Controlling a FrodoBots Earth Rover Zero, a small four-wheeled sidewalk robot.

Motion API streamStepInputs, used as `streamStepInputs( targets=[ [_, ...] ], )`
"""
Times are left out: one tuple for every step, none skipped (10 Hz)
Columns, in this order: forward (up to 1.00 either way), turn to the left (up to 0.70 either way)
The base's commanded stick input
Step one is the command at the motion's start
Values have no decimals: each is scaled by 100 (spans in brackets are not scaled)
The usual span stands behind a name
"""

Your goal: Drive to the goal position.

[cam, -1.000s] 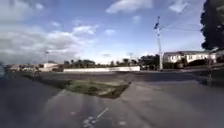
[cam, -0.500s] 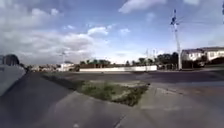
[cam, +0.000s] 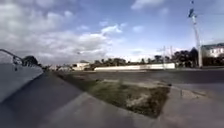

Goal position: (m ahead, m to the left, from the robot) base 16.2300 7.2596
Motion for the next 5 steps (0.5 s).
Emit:
streamStepInputs(
  targets=[
    [100,40],
    [100,40],
    [100,40],
    [100,40],
    [100,40]
  ],
)
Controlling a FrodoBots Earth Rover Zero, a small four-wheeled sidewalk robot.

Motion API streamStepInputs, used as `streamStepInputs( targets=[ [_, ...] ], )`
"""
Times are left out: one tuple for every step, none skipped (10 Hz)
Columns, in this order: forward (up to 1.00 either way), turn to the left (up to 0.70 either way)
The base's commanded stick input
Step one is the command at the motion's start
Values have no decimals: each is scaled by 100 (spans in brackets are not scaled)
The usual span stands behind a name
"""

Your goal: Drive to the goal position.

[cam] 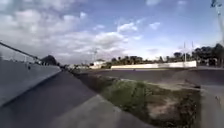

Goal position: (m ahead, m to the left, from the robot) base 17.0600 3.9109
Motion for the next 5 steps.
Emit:
streamStepInputs(
  targets=[
    [100,40],
    [100,40],
    [100,40],
    [100,40],
    [100,39]
  ],
)
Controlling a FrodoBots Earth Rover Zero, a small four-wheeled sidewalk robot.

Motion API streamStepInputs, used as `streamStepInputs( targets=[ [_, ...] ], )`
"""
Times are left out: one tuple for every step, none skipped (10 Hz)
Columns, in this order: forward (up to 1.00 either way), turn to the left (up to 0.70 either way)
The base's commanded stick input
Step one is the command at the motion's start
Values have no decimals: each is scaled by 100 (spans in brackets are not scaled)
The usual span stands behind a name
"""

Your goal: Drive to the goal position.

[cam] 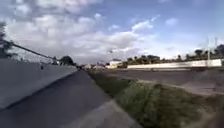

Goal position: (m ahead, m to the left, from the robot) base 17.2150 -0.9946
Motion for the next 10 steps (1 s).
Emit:
streamStepInputs(
  targets=[
    [100,13],
    [100,0],
    [100,0],
    [100,0],
    [100,0],
    [100,0],
    [100,0],
    [100,0],
    [100,0],
    [100,0]
  ],
)
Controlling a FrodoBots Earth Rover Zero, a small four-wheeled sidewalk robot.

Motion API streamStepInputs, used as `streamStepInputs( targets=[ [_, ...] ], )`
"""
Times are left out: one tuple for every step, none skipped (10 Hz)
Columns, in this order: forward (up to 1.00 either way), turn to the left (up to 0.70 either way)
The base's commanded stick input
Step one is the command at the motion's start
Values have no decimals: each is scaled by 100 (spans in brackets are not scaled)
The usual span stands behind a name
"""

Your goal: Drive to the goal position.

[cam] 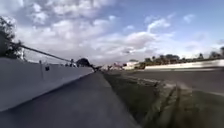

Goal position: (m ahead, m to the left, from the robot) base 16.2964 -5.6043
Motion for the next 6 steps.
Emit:
streamStepInputs(
  targets=[
    [100,0],
    [100,0],
    [100,0],
    [100,40],
    [100,40],
    [100,40]
  ],
)
